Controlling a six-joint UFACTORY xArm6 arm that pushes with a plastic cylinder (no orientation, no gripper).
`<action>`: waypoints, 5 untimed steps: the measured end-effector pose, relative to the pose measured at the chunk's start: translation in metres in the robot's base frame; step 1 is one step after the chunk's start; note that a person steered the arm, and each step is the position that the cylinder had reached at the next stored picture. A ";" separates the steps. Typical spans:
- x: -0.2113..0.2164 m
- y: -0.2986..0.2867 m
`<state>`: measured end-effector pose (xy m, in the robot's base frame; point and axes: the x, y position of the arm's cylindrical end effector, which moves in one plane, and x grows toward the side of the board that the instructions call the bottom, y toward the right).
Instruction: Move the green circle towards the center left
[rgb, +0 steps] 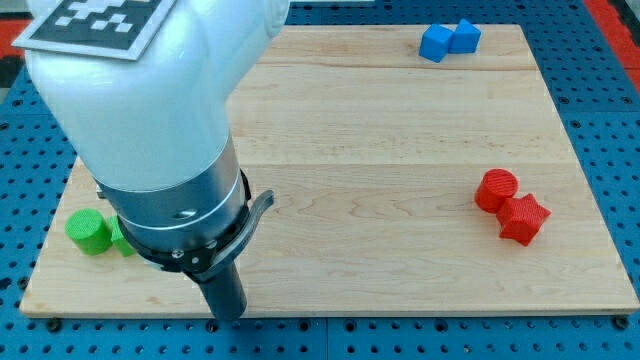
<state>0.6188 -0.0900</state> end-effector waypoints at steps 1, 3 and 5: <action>-0.001 -0.032; 0.000 -0.105; -0.047 -0.155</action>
<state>0.5717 -0.2449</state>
